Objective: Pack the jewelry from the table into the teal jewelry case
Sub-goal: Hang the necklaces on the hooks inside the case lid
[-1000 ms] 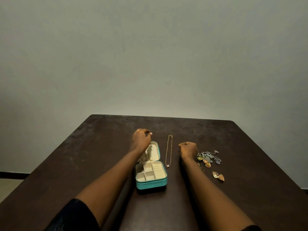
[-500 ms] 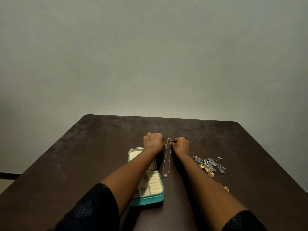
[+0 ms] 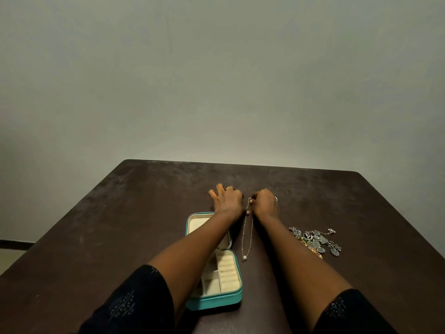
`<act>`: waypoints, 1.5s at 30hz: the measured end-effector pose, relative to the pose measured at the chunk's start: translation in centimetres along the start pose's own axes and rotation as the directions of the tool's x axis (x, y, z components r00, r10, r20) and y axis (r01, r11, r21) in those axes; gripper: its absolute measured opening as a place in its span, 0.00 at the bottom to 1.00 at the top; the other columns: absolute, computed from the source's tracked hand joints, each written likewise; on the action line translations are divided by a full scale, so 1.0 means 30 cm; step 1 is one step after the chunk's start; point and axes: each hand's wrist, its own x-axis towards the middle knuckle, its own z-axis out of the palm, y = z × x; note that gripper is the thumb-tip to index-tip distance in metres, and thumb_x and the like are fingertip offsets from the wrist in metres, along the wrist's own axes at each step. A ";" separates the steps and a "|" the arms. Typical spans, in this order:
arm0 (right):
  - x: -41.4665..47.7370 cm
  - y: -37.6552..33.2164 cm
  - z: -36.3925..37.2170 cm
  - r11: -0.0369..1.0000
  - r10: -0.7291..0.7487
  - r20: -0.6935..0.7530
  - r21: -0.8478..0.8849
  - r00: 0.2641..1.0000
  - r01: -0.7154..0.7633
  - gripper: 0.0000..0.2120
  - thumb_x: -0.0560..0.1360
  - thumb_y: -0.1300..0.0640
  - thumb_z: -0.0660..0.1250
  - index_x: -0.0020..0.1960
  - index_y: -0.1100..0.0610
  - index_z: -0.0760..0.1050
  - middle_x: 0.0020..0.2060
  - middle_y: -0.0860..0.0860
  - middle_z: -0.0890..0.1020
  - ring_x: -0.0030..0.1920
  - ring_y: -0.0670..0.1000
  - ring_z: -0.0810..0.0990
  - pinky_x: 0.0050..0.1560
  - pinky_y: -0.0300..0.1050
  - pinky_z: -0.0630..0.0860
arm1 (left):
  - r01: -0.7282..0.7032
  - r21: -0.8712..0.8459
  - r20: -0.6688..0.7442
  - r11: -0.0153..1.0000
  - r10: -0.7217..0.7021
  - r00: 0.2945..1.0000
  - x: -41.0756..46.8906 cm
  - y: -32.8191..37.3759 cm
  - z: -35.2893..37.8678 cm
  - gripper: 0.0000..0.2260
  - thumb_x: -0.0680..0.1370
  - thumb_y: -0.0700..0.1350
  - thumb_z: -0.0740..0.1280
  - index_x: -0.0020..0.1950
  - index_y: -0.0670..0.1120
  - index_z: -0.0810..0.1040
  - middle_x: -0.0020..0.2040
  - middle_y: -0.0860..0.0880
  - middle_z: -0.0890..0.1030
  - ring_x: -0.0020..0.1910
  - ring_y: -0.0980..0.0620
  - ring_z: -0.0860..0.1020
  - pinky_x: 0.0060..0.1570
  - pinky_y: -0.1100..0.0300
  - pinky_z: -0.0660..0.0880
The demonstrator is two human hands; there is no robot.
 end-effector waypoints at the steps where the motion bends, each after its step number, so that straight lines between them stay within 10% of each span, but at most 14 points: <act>1: 0.003 -0.001 0.003 1.000 0.005 -0.013 0.011 1.000 -0.005 0.10 0.75 0.62 0.62 0.49 0.60 0.82 0.51 0.60 0.81 0.53 0.60 0.80 0.47 0.45 0.75 | 0.002 -0.006 0.002 1.000 -0.002 1.000 0.001 -0.001 0.004 0.22 0.71 0.58 0.70 0.62 0.50 0.76 0.66 0.46 0.72 0.67 0.42 0.60 0.63 0.44 0.57; 8: -0.007 -0.020 -0.009 0.999 0.028 0.052 0.024 0.998 -0.030 0.12 0.78 0.59 0.58 0.56 0.63 0.74 0.59 0.60 0.76 0.61 0.61 0.74 0.58 0.51 0.71 | -0.004 -0.019 0.000 1.000 0.004 1.000 -0.006 0.002 0.012 0.17 0.75 0.52 0.67 0.63 0.49 0.75 0.66 0.46 0.71 0.67 0.42 0.60 0.63 0.45 0.57; 13: 0.006 -0.038 -0.071 0.831 0.056 0.145 0.542 0.988 -0.127 0.14 0.76 0.70 0.54 0.34 0.56 0.65 0.30 0.54 0.75 0.33 0.55 0.75 0.36 0.47 0.73 | -0.008 -0.056 0.009 0.998 0.009 1.000 -0.028 0.018 -0.007 0.18 0.76 0.55 0.65 0.62 0.47 0.76 0.65 0.45 0.73 0.67 0.43 0.63 0.64 0.44 0.57; 17: -0.035 -0.054 -0.166 0.738 -0.018 0.185 0.666 0.983 -0.112 0.12 0.77 0.69 0.58 0.37 0.60 0.70 0.28 0.54 0.73 0.23 0.45 0.73 0.25 0.38 0.72 | -0.002 -0.219 -0.038 0.976 -0.006 0.999 -0.048 0.029 -0.029 0.17 0.76 0.54 0.64 0.62 0.48 0.76 0.62 0.45 0.76 0.65 0.44 0.70 0.62 0.46 0.60; 22: -0.075 -0.075 -0.258 0.825 -0.107 0.050 0.562 0.993 0.061 0.04 0.75 0.65 0.65 0.45 0.62 0.79 0.39 0.61 0.83 0.39 0.56 0.82 0.45 0.49 0.79 | 0.021 -0.534 -0.009 0.845 -0.030 1.000 -0.078 0.028 -0.071 0.11 0.76 0.52 0.66 0.56 0.51 0.80 0.57 0.49 0.81 0.61 0.48 0.74 0.55 0.52 0.62; 30: -0.149 -0.110 -0.375 0.812 -0.128 -0.028 0.570 0.991 0.122 0.06 0.76 0.66 0.64 0.49 0.66 0.79 0.44 0.62 0.83 0.39 0.52 0.80 0.33 0.34 0.72 | -0.021 -0.891 0.026 0.454 0.097 0.995 -0.176 0.027 -0.157 0.12 0.76 0.39 0.66 0.59 0.40 0.80 0.57 0.43 0.81 0.59 0.49 0.77 0.62 0.55 0.70; 38: -0.205 -0.136 -0.468 0.800 -0.108 -0.107 0.581 0.988 0.151 0.05 0.75 0.65 0.65 0.46 0.64 0.80 0.40 0.60 0.84 0.37 0.53 0.82 0.41 0.42 0.79 | -0.093 -0.835 -0.074 0.542 0.057 0.996 -0.217 0.001 -0.217 0.03 0.73 0.48 0.71 0.42 0.53 0.84 0.44 0.52 0.85 0.52 0.52 0.80 0.62 0.43 0.70; 45: -0.259 -0.164 -0.536 0.592 -0.012 0.057 0.805 0.998 -0.039 0.07 0.77 0.68 0.61 0.43 0.63 0.75 0.35 0.58 0.80 0.32 0.51 0.78 0.39 0.43 0.78 | -0.151 -0.881 -0.150 0.448 0.037 0.988 -0.265 0.006 -0.296 0.09 0.74 0.44 0.70 0.53 0.44 0.83 0.52 0.44 0.84 0.52 0.50 0.80 0.59 0.51 0.74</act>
